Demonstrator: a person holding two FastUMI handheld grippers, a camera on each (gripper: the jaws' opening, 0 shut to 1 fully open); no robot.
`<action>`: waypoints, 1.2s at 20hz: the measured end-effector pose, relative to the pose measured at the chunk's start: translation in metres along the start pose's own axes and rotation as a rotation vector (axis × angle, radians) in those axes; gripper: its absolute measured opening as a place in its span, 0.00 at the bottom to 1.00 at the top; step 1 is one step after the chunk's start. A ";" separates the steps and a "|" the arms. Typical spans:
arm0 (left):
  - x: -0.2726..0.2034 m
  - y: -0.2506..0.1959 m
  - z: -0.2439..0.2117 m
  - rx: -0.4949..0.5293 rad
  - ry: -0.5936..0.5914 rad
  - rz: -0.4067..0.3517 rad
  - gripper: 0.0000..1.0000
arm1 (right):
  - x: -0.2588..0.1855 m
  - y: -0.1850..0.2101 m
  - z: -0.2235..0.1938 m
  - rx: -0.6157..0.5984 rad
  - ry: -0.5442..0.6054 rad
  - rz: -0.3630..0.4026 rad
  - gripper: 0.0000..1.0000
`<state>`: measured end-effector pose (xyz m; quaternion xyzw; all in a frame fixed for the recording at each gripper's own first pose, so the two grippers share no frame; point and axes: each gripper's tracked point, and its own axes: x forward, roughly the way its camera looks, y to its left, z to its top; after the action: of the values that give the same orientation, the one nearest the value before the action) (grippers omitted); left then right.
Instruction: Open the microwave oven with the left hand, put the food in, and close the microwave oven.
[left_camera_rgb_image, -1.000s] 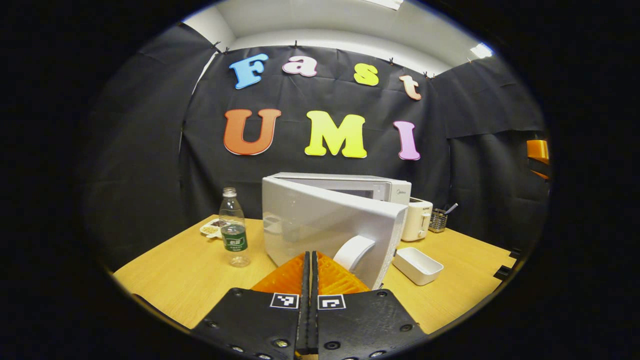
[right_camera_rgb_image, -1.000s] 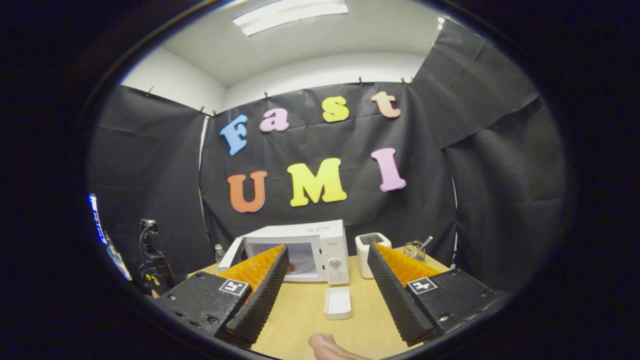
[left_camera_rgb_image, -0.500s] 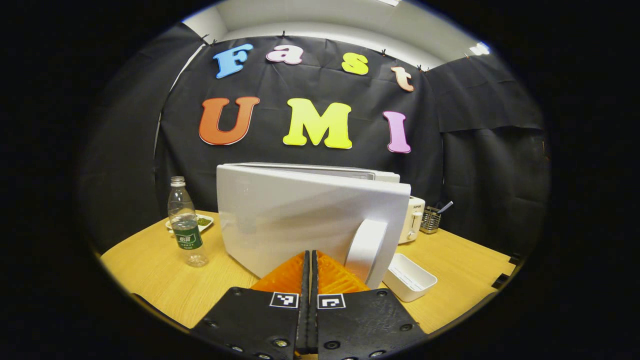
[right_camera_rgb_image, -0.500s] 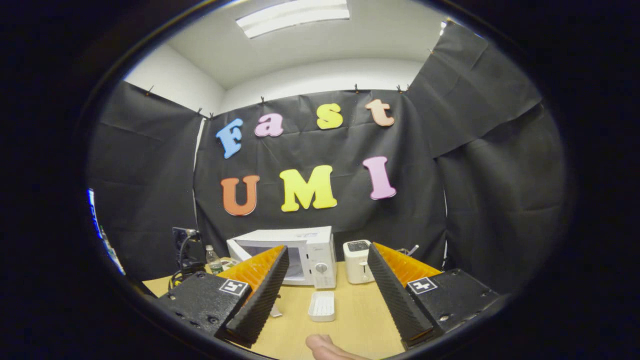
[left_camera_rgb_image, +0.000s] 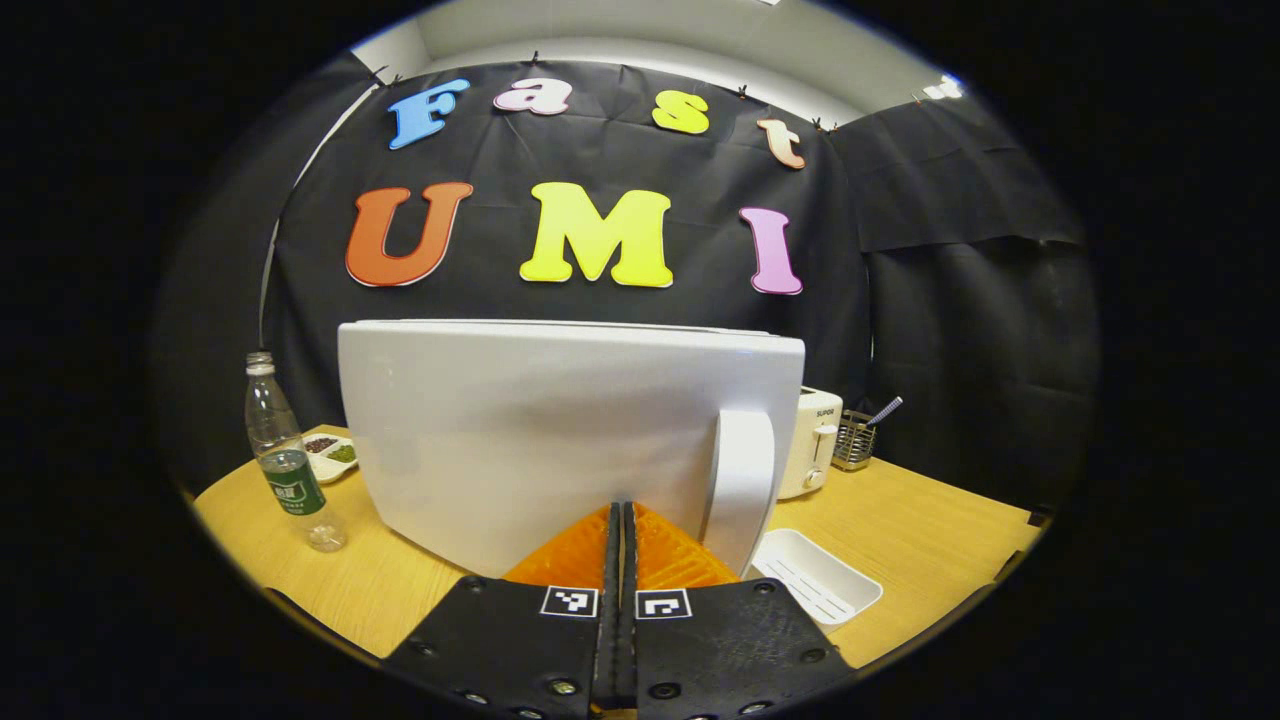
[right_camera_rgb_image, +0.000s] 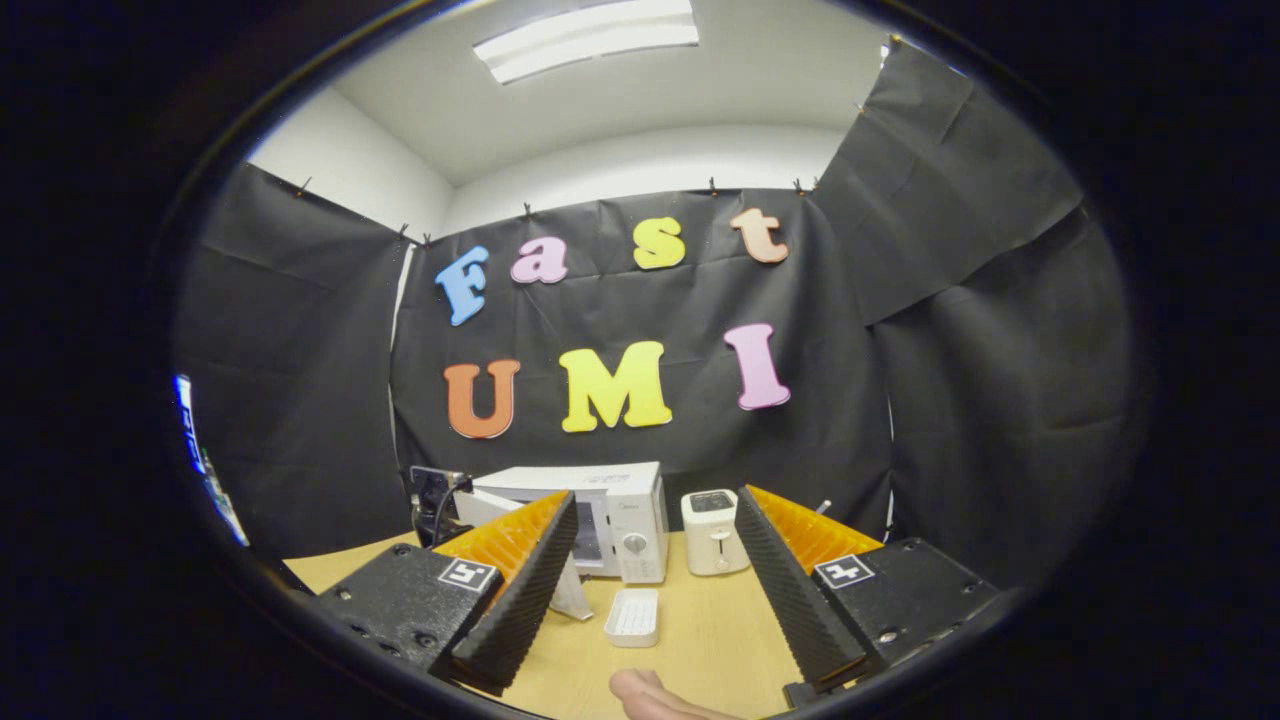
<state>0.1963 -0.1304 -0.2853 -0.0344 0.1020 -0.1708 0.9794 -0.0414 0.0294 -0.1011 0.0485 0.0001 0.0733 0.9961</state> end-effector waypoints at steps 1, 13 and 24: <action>0.007 -0.001 0.002 0.010 -0.005 0.010 0.00 | 0.001 -0.002 -0.002 0.004 0.002 0.000 1.00; 0.086 0.002 0.032 -0.019 -0.043 0.061 0.00 | 0.044 -0.043 -0.030 0.022 0.068 -0.013 1.00; 0.116 0.005 0.033 -0.017 -0.031 0.154 0.01 | 0.059 -0.065 -0.053 0.043 0.114 -0.039 0.89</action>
<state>0.3117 -0.1639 -0.2756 -0.0376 0.0905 -0.0934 0.9908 0.0263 -0.0205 -0.1601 0.0658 0.0593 0.0566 0.9945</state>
